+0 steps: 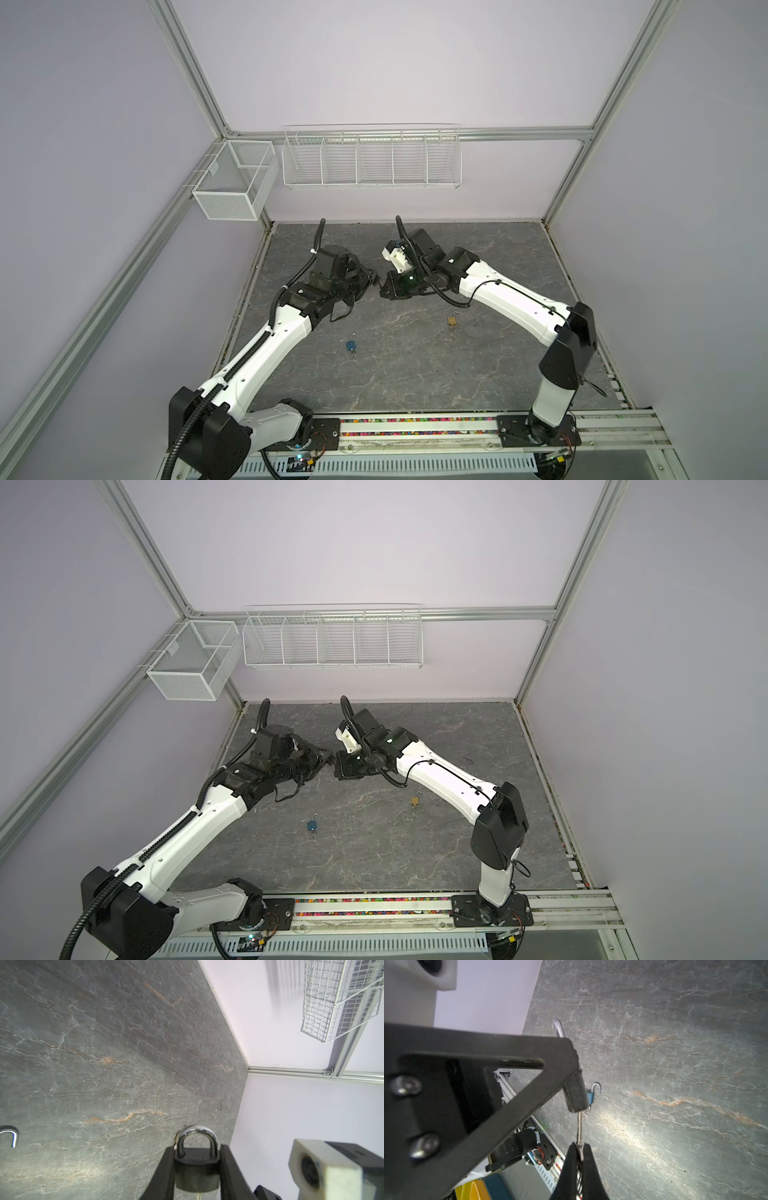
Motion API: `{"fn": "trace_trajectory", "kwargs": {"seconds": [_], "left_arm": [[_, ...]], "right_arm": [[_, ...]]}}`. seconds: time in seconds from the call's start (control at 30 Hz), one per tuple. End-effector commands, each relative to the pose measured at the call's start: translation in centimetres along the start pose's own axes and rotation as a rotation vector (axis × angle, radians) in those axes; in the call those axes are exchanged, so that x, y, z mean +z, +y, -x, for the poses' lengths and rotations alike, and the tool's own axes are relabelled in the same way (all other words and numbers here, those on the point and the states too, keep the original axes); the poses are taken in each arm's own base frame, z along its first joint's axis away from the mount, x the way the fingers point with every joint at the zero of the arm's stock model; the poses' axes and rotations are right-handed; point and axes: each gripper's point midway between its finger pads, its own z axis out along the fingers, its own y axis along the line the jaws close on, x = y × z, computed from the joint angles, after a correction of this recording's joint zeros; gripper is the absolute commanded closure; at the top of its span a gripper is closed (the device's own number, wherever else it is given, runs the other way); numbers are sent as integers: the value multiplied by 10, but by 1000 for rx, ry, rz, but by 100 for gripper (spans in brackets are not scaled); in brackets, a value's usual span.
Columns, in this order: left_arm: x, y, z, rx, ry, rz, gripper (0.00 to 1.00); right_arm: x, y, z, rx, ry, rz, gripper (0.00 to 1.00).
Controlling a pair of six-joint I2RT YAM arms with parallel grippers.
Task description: Unlock with the key
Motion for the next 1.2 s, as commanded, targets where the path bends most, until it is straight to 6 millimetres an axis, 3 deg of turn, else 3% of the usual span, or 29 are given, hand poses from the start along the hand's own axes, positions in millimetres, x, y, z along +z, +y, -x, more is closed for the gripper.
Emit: {"fn": "trace_trajectory", "kwargs": {"seconds": [0.0, 0.1, 0.2, 0.4, 0.57, 0.7, 0.8, 0.87, 1.03, 1.17], "left_arm": [[-15, -21, -30, 154, 117, -51, 100], [-20, -16, -29, 210, 103, -9, 100], [-22, -18, -28, 220, 101, -14, 100], [-21, -36, -26, 154, 102, -73, 100], [-19, -40, -24, 36, 127, -142, 100], [-24, -35, -17, 11, 110, -151, 100], [-27, -33, -18, 47, 116, -122, 100], [-29, -19, -13, 67, 83, -58, 100], [-31, -18, 0, 110, 22, -36, 100], [-28, -22, 4, 108, 17, -37, 100]], "right_arm": [[-10, 38, 22, -39, -62, 165, 93], [-17, 41, 24, -18, -68, 186, 93], [-17, 26, 23, -57, -90, 56, 93], [7, 24, 3, -106, -45, -4, 93], [13, 29, 1, -131, -50, 45, 93], [12, 9, -1, -126, -68, -13, 93], [0, 14, 9, -108, -93, 42, 93], [-17, 16, 14, -138, -140, 17, 93], [-27, 9, -1, -137, -108, -4, 93], [-36, 13, 3, -134, -123, 4, 93]]}}
